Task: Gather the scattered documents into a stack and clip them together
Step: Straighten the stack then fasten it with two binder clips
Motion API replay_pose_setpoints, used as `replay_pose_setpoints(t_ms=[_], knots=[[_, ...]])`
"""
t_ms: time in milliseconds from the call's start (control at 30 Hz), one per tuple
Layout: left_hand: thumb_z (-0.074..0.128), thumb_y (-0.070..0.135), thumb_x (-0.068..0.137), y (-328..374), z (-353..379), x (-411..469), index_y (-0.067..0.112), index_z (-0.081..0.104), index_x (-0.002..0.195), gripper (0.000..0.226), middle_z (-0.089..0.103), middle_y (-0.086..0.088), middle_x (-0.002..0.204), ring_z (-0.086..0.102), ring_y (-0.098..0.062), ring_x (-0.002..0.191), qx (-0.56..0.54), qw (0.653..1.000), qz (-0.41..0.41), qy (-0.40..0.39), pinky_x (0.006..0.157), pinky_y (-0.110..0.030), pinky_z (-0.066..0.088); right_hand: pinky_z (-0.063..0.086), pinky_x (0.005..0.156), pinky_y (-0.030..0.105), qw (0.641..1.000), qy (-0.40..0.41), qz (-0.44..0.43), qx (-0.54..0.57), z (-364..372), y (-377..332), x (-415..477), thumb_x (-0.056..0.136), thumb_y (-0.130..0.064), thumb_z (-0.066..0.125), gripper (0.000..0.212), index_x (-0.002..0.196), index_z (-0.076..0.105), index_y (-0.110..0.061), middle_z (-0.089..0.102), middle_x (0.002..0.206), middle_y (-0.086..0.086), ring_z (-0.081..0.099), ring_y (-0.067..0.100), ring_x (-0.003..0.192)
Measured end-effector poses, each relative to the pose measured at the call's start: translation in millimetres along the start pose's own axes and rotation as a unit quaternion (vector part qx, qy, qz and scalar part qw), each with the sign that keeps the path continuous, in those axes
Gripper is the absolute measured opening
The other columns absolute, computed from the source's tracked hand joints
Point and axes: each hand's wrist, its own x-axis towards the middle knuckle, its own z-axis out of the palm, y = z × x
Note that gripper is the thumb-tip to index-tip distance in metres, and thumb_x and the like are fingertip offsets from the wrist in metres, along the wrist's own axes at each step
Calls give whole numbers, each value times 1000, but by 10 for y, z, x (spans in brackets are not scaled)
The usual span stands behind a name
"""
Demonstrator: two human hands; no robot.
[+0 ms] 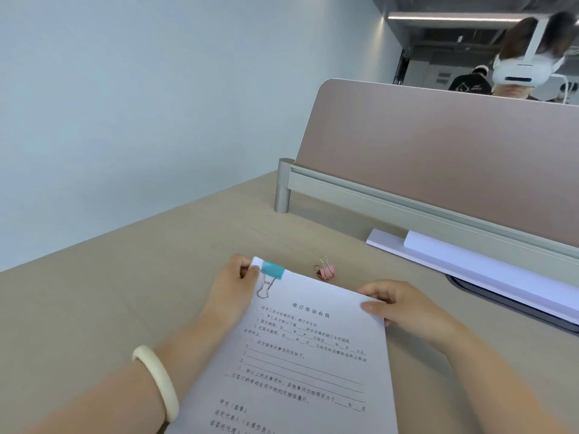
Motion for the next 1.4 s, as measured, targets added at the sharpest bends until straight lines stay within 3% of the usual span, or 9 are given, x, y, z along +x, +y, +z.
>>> replay_pose_setpoints(t_ms=[133, 233, 367, 700, 833, 900, 1133, 1300, 1400], knots=[[49, 5, 86, -2, -70, 62, 15, 41, 132, 49, 45, -5, 127, 47, -25, 111, 170, 979, 88, 72, 93, -30, 39, 49, 76, 23, 999, 36, -23, -23, 153, -32, 90, 90, -9, 57, 16, 92, 71, -15, 74, 93, 2, 64, 7, 78], [48, 9, 87, 167, 93, 24, 17, 45, 132, 46, 40, 1, 137, 38, -24, 127, 244, 942, 229, -5, 101, -27, 30, 48, 76, 24, 998, 45, -32, -37, 235, -54, 151, 90, -9, 55, 17, 90, 70, -17, 72, 94, -1, 64, 10, 81], [38, 26, 97, 205, 511, -18, 19, 56, 121, 31, 58, -3, 121, 46, -24, 117, 333, 892, 254, -172, 95, -29, 33, 48, 73, 25, 998, 49, -41, -17, 272, -38, 168, 90, -10, 55, 18, 87, 70, -21, 71, 89, -3, 63, 10, 77], [38, 28, 97, 36, 648, 80, 17, 58, 101, 24, 54, 4, 91, 38, -13, 85, 324, 898, 274, -118, 75, -25, 22, 39, 66, 6, 986, 110, -87, -85, 185, -210, 802, 88, -19, 64, 37, 124, 58, -20, 49, 103, -1, 53, 1, 68], [37, 26, 96, 20, 648, 83, 19, 58, 103, 23, 62, 4, 103, 46, -17, 93, 316, 899, 281, -111, 73, -24, 19, 48, 61, 12, 983, 59, -123, -126, 295, -260, 924, 85, -8, 65, 9, 82, 71, -15, 56, 84, 2, 57, -3, 47], [38, 26, 97, 23, 651, 84, 19, 58, 102, 22, 62, 2, 103, 48, -18, 97, 311, 901, 280, -114, 72, -25, 18, 49, 63, 15, 983, 90, -122, -107, 281, -216, 905, 82, -7, 66, 26, 61, 65, -22, 58, 80, 1, 58, 3, 56], [40, 26, 96, 23, 644, 70, 17, 58, 97, 20, 54, 4, 88, 38, -12, 84, 308, 903, 278, -115, 70, -25, 18, 57, 79, 33, 989, 113, -92, -26, 224, -55, 602, 81, -1, 67, 16, 76, 69, -17, 63, 83, -3, 67, 7, 68], [42, 23, 95, 34, 638, 58, 17, 59, 95, 19, 50, 10, 85, 39, -11, 83, 287, 906, 286, -118, 72, -24, 21, 49, 73, 12, 989, 122, -75, -18, 222, -40, 569, 82, -9, 70, 15, 70, 64, -16, 66, 89, -6, 65, -5, 72], [42, 24, 95, 29, 633, 66, 15, 60, 96, 20, 59, 3, 90, 39, -11, 84, 288, 908, 282, -115, 74, -23, 23, 58, 79, 31, 989, 116, -69, 56, 223, -47, 560, 79, -5, 72, 14, 76, 60, -12, 71, 81, 3, 72, 10, 74]])
